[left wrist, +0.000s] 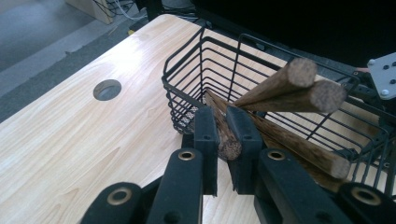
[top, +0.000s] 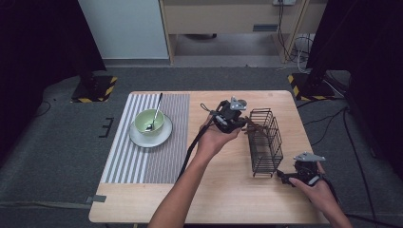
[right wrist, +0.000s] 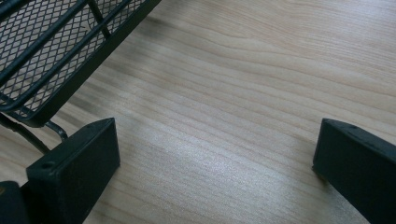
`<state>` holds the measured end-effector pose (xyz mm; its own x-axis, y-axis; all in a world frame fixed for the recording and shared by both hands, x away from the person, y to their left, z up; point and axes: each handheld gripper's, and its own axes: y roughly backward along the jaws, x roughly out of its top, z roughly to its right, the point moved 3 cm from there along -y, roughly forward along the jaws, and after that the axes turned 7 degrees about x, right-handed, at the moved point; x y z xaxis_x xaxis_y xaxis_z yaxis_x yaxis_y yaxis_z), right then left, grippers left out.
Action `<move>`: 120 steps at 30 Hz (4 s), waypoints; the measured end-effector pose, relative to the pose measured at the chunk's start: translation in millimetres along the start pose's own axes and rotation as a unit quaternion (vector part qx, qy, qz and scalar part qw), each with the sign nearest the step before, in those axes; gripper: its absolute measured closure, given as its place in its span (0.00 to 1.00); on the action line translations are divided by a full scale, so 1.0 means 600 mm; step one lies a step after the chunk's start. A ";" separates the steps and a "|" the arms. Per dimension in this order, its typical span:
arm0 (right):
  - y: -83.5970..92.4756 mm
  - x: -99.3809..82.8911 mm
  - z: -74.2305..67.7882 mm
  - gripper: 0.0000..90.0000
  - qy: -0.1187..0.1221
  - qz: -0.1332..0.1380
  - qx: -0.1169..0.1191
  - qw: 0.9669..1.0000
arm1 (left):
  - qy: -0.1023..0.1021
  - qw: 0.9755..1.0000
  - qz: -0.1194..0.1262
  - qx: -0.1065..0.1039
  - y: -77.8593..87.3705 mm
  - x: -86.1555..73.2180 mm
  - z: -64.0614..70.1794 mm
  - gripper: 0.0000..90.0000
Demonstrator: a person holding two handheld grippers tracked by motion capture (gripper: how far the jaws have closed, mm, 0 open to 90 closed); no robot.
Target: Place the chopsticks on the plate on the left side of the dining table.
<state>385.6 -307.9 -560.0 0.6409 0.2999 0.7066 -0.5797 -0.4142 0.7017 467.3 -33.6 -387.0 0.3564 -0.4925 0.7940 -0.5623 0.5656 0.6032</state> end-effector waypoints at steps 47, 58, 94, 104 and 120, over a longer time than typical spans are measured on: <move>0.001 -0.001 -0.002 0.01 -0.002 0.000 0.001 1.000 | 0.069 0.988 0.131 -0.035 0.079 -0.054 -0.059 0.93; 0.001 -0.001 -0.002 0.01 -0.003 0.000 0.001 1.000 | 0.087 0.980 0.169 -0.055 0.091 -0.056 -0.067 0.93; 0.001 -0.001 -0.002 0.01 -0.002 0.000 0.001 1.000 | 0.188 0.955 0.226 0.032 0.136 -0.139 -0.109 0.93; 0.001 -0.001 -0.002 0.01 -0.002 0.000 0.001 1.000 | 0.201 0.955 0.213 0.050 0.145 -0.179 -0.109 0.93; 0.001 -0.001 -0.002 0.01 -0.001 0.000 0.002 1.000 | 0.246 0.942 0.206 0.096 0.189 -0.270 -0.155 0.93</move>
<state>384.5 -307.1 -559.9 0.6424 0.2975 0.7063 -0.5779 -0.4174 0.7013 415.2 171.4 -440.1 0.3539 0.1357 0.9254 -0.8365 0.4884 0.2483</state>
